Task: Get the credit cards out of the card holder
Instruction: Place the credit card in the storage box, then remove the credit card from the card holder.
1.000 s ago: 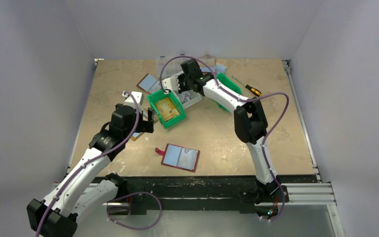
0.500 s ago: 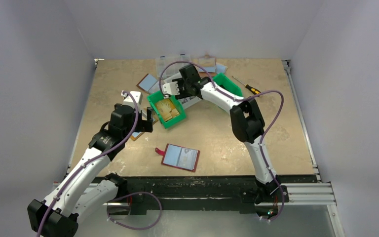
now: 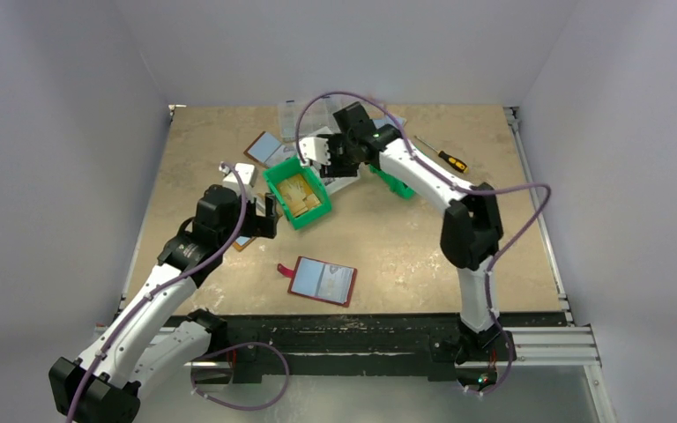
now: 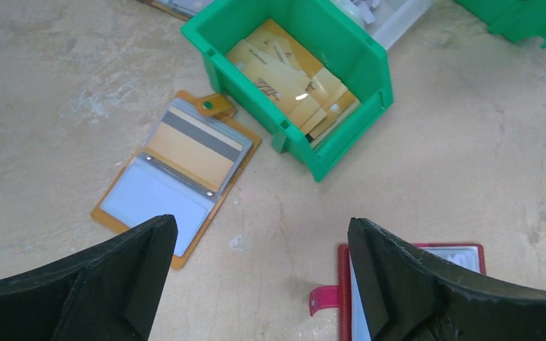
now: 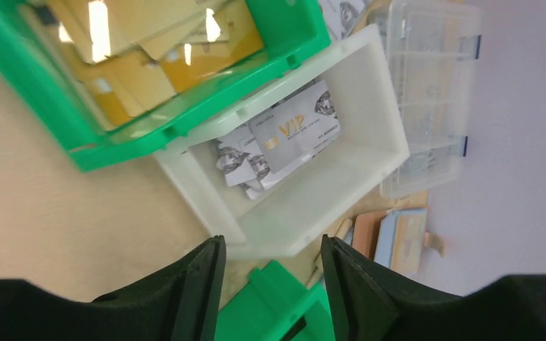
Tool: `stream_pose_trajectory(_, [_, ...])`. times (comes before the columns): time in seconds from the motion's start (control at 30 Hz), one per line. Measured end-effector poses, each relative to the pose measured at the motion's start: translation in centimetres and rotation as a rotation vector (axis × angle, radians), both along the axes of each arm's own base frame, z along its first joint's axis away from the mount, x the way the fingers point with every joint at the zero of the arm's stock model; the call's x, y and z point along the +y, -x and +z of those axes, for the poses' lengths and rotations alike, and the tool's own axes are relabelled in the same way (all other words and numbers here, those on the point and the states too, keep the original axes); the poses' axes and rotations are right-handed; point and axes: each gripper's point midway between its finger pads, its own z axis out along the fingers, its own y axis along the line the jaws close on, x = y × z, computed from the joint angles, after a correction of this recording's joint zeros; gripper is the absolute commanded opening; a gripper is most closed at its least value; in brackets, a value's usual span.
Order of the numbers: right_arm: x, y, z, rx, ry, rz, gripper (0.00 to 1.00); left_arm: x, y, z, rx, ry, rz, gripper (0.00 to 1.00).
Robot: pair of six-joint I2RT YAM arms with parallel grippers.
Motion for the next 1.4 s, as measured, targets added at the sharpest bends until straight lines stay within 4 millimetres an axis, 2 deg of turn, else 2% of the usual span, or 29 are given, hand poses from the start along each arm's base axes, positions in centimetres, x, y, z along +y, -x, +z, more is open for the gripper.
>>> stream_pose_trajectory(0.1, [-0.6, 3.3, 4.1, 0.046, -0.096, -0.002, 0.61, -1.0, 0.2, 0.3, -0.001, 0.033, -0.051, 0.99])
stream_pose_trajectory(0.2, [-1.8, 8.0, 7.1, 0.11, -0.201, 0.014, 0.64, -2.3, 0.6, 0.6, -0.002, 0.072, -0.113, 0.99])
stream_pose_trajectory(0.27, [-3.2, 12.1, 7.8, 0.179, -0.261, 0.03, 0.7, -3.2, 0.8, 0.8, 0.001, 0.104, -0.162, 0.99])
stream_pose_trajectory(0.33, [-4.7, 15.7, 7.7, 0.246, -0.312, 0.047, 0.8, -4.3, 1.2, 1.1, 0.004, 0.149, -0.208, 0.93])
stream_pose_trajectory(0.4, [-6.2, 18.7, 7.2, 0.3, -0.359, 0.059, 0.95, -5.5, 1.5, 1.4, 0.007, 0.204, -0.249, 0.92])
stream_pose_trajectory(0.43, [-7.2, 20.1, 7.0, 0.325, -0.396, 0.058, 0.98, -6.1, 1.7, 1.4, 0.01, 0.238, -0.269, 0.92])
stream_pose_trajectory(0.5, [-9.2, 21.9, 6.9, 0.341, -0.47, 0.035, 0.99, -7.4, 2.3, 1.1, 0.036, 0.32, -0.305, 0.92])
stream_pose_trajectory(0.57, [-10.8, 22.9, 7.4, 0.32, -0.557, 0.017, 0.99, -8.4, 3.0, 0.5, 0.082, 0.391, -0.323, 0.91])
stream_pose_trajectory(0.63, [-11.5, 23.7, 7.9, 0.309, -0.624, 0.022, 0.99, -9.1, 3.5, 0.1, 0.131, 0.451, -0.326, 0.91])
stream_pose_trajectory(0.77, [-11.4, 24.0, 8.2, 0.336, -0.711, 0.042, 0.99, -10.0, 4.4, -0.1, 0.188, 0.547, -0.318, 0.9])
stream_pose_trajectory(0.9, [-11.4, 23.5, 6.9, 0.405, -0.725, 0.004, 0.99, -11.2, 5.9, -0.4, 0.219, 0.596, -0.327, 0.89])
stream_pose_trajectory(1.13, [-11.5, 22.3, 3.6, 0.596, -0.649, -0.086, 0.99, -14.5, 8.1, -1.4, 0.263, 0.578, -0.388, 0.86])
stream_pose_trajectory(1.27, [-11.8, 22.5, 2.8, 0.633, -0.623, -0.102, 0.99, -15.4, 8.4, -2.8, 0.286, 0.538, -0.383, 0.86])
stream_pose_trajectory(1.4, [-11.9, 22.5, 3.0, 0.624, -0.623, -0.097, 0.99, -15.8, 8.6, -3.3, 0.284, 0.513, -0.382, 0.86])
